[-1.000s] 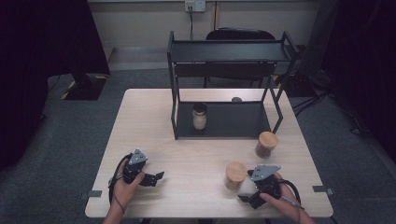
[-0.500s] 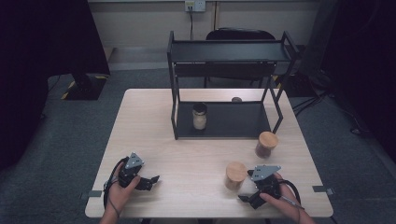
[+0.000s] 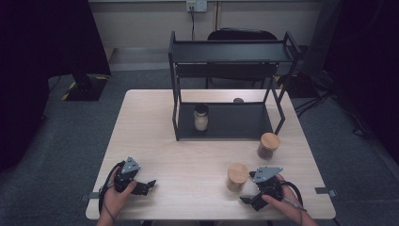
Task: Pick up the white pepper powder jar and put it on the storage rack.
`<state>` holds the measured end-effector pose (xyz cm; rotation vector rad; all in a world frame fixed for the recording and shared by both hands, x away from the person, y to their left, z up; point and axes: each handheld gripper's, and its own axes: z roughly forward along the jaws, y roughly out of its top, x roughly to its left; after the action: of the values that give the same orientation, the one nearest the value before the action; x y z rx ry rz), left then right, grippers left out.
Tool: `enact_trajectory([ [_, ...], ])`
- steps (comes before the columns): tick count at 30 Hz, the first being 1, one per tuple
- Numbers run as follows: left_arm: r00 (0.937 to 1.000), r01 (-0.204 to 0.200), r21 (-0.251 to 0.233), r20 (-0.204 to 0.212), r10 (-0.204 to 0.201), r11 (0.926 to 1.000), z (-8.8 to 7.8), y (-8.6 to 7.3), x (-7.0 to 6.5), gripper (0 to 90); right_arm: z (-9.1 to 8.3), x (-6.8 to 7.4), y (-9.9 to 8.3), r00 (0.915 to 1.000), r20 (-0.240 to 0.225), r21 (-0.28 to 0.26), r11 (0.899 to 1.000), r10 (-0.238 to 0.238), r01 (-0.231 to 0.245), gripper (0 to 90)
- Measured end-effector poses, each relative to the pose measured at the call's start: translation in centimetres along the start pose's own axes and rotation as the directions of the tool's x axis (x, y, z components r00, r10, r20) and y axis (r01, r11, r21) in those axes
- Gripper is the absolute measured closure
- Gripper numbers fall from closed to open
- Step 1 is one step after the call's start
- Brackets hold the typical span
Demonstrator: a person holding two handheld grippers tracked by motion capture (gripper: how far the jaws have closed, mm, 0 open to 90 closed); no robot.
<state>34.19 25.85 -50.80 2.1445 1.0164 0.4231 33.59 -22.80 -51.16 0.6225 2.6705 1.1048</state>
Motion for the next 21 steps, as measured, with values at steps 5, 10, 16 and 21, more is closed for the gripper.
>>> enact_trajectory([
  [5, 1.0, -0.005, 0.005, 0.002, 0.005, 1.0, -0.2, -0.2, 0.0, 2.7, 0.0, 0.0, 0.0, 1.0, 0.0, 0.0, 1.0, 0.0, 0.0, 0.0],
  [10, 1.0, -0.002, 0.018, 0.0, 0.002, 0.9998, -0.3, -0.5, 0.1, 2.7, 0.0, 0.0, 0.0, 1.0, 0.0, 0.0, 1.0, 0.0, 0.0, 0.0],
  [16, 0.9999, -0.004, 0.025, -0.009, 0.005, 0.9997, -0.6, -0.9, 0.3, 2.2, 0.0, 0.0, 0.0, 1.0, 0.0, 0.0, 1.0, 0.0, 0.0, 0.0],
  [21, 0.9999, -0.007, 0.019, -0.009, 0.007, 0.9998, -0.8, -1.3, 0.5, 0.1, 0.0, 0.0, 0.0, 1.0, 0.0, 0.0, 1.0, 0.0, 0.0, 0.0],
])
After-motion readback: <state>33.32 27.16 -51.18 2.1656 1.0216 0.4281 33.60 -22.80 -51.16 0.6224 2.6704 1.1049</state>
